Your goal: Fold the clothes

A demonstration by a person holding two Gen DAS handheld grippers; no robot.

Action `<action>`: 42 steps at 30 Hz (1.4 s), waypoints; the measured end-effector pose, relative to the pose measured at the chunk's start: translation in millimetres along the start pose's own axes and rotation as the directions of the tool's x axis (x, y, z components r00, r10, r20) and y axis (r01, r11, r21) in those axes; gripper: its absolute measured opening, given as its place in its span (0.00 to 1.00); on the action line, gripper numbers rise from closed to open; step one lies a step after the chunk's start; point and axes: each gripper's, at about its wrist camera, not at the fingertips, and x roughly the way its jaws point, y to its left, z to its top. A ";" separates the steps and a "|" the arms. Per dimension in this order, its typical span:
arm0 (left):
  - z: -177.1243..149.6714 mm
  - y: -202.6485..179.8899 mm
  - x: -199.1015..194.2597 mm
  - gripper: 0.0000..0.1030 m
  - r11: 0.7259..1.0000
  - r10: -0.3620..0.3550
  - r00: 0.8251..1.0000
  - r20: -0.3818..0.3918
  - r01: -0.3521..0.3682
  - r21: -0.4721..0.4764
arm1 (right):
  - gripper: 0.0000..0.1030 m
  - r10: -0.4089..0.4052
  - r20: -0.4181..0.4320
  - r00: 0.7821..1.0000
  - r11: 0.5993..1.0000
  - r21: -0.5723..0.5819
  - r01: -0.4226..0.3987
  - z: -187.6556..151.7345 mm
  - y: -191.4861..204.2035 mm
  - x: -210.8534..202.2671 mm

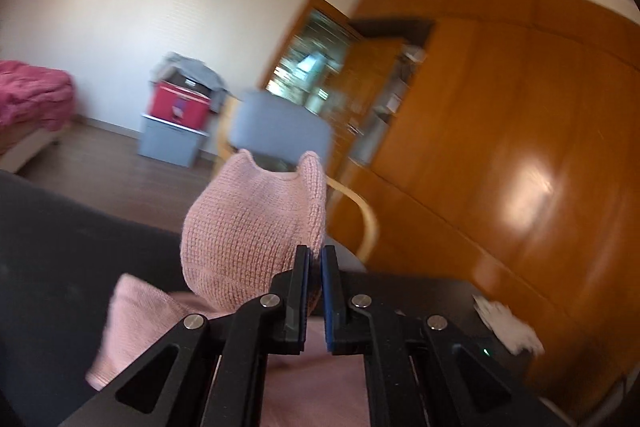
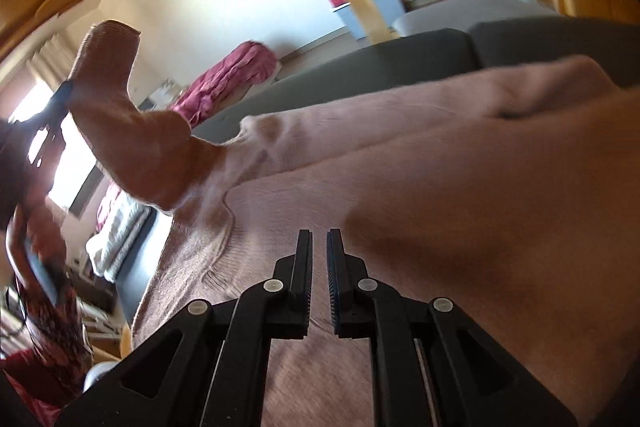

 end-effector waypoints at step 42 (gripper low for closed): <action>-104.9 114.7 45.0 0.13 0.920 0.329 0.879 -0.346 -0.380 -0.091 | 0.20 -0.060 0.074 0.995 0.988 0.145 0.048 -0.3 -30.5 -19.3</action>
